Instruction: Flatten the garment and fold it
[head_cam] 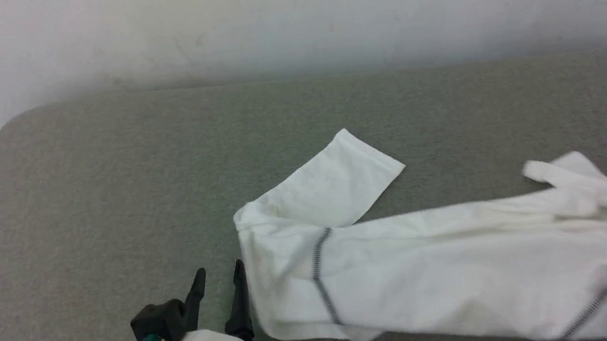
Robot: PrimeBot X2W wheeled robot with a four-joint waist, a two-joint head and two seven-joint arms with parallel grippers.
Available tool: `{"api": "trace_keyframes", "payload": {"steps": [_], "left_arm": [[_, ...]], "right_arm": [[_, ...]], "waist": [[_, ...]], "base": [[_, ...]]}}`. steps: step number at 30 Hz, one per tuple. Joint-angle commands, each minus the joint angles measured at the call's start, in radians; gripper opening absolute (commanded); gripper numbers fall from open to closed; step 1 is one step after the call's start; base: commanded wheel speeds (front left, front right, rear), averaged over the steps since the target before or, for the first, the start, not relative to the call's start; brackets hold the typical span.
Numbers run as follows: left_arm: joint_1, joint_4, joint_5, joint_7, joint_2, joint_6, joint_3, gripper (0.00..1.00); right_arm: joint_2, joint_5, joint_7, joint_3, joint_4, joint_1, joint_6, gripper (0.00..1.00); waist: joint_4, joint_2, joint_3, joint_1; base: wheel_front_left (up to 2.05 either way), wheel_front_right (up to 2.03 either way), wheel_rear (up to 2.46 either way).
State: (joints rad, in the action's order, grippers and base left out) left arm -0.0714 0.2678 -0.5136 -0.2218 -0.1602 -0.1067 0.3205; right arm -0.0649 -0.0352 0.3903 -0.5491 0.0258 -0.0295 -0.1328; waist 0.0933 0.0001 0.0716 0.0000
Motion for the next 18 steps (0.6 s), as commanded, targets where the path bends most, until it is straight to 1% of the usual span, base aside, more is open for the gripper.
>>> {"api": "trace_keyframes", "payload": {"steps": [1,3,5,6,7,10,13,15,18], "left_arm": [[-0.019,0.004,-0.002,-0.005,0.001,0.005,0.001,1.0],[-0.025,0.009,-0.002,-0.006,0.002,0.008,0.004,1.0],[-0.03,0.017,-0.004,-0.009,0.005,0.009,0.005,1.0],[-0.032,0.02,-0.005,-0.01,0.007,0.01,0.005,1.0],[-0.033,0.024,-0.006,-0.01,0.009,0.011,0.006,1.0],[-0.039,0.036,-0.006,-0.012,0.013,0.015,0.014,1.0],[-0.046,0.043,-0.004,-0.012,0.016,0.018,0.022,1.0],[-0.051,0.047,-0.003,-0.011,0.018,0.022,0.03,1.0],[-0.054,0.053,-0.005,-0.011,0.023,0.024,0.035,1.0]], "right_arm": [[0.004,-0.022,0.022,-0.03,0.02,-0.022,0.002,0.0],[0.011,-0.045,0.064,-0.069,0.04,-0.054,0.002,0.0],[0.014,-0.034,0.099,-0.071,0.014,-0.076,0.002,0.0],[0.014,-0.025,0.112,-0.06,-0.009,-0.086,0.002,0.38],[0.014,-0.017,0.117,-0.048,-0.031,-0.089,0.002,1.0],[0.014,-0.001,0.07,0.012,-0.048,-0.067,0.002,1.0],[0.014,0.015,0.029,0.084,-0.006,-0.026,0.002,1.0],[0.012,-0.004,0.04,0.14,0.047,-0.008,0.002,1.0],[-0.03,-0.014,0.102,0.244,0.113,0.02,0.002,1.0]], "waist": [[-0.023,-0.0001,0.004,0.0],[-0.031,-0.0001,0.009,0.0],[-0.038,-0.0001,0.013,0.0],[-0.041,-0.0001,0.014,0.0],[-0.042,-0.0001,0.015,0.0],[-0.04,-0.0001,0.016,0.0],[-0.03,-0.0001,0.015,0.0],[-0.017,-0.0001,0.016,0.0],[0.003,-0.0001,0.018,0.0]], "base": [[0.0,0.0,0.0],[0.0,0.0,0.0],[0.0,0.0,0.0],[0.0,0.0,0.0],[0.0,0.0,0.0],[0.0,0.0,0.0],[0.0,0.0,0.0],[0.0,0.0,0.0],[0.0,0.0,0.0]]}}
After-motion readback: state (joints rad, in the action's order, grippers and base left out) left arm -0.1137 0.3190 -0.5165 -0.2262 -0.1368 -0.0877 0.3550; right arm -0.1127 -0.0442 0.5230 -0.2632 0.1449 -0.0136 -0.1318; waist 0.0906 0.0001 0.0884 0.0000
